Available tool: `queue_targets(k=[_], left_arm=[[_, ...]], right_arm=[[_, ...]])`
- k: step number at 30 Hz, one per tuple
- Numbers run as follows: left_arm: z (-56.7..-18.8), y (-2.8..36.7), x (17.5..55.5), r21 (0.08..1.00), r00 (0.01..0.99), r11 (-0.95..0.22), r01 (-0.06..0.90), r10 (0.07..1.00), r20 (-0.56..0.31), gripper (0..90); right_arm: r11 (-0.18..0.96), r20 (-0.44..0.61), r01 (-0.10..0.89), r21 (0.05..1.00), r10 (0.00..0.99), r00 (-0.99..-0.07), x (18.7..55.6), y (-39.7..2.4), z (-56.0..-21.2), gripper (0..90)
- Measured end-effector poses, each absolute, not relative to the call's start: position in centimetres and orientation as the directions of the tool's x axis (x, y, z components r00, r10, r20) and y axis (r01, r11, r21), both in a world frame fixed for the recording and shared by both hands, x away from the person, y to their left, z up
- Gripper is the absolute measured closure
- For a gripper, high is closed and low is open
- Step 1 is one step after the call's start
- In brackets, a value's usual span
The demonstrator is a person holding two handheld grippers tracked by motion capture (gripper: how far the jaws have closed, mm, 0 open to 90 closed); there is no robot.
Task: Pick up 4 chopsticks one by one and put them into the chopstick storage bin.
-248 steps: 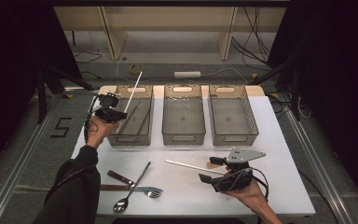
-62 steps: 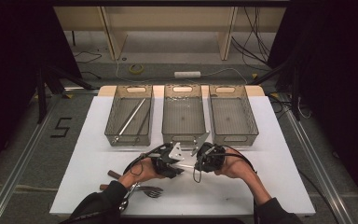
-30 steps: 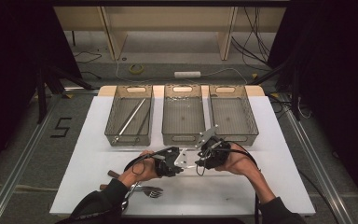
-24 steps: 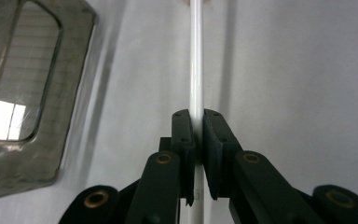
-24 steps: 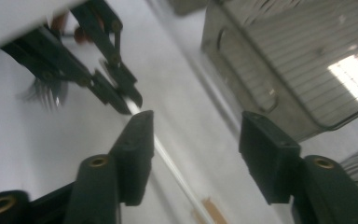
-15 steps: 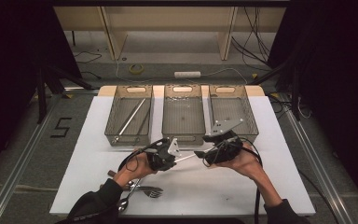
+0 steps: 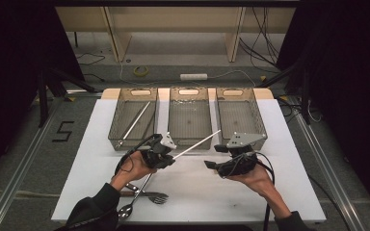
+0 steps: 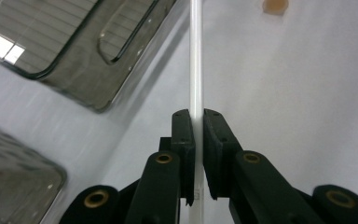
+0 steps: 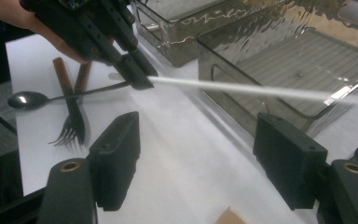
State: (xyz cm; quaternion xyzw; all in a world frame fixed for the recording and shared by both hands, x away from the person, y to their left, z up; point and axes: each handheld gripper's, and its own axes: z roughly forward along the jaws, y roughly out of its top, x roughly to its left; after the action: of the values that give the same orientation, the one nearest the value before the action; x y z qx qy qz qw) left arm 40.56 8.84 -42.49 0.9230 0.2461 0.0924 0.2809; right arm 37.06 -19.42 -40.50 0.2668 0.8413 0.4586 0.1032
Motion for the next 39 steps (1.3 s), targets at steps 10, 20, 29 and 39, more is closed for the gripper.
queue_targets(k=[10, 20, 29, 39], left_arm=[[-41.7, 10.7, 41.2, 0.610, 0.811, -0.635, 0.473, 0.585, -0.020, 83.1], [-40.9, 12.9, 42.3, 0.640, 0.746, -0.552, 0.535, 0.664, -0.051, 83.2], [-40.4, 15.3, 43.4, 0.658, 0.686, -0.481, 0.579, 0.724, -0.075, 83.2], [-39.7, 16.8, 44.6, 0.679, 0.641, -0.428, 0.597, 0.764, -0.082, 83.2]], right_arm=[[0.379, 0.099, 0.377, 0.845, 0.582, -0.807, 36.3, -20.4, -41.9, 31.2], [0.356, 0.128, 0.394, 0.847, 0.584, -0.802, 35.6, -20.7, -42.7, 30.0], [0.342, 0.129, 0.392, 0.854, 0.590, -0.797, 34.7, -20.7, -43.1, 29.5], [0.337, 0.131, 0.395, 0.854, 0.597, -0.792, 33.8, -21.1, -43.3, 29.2]])
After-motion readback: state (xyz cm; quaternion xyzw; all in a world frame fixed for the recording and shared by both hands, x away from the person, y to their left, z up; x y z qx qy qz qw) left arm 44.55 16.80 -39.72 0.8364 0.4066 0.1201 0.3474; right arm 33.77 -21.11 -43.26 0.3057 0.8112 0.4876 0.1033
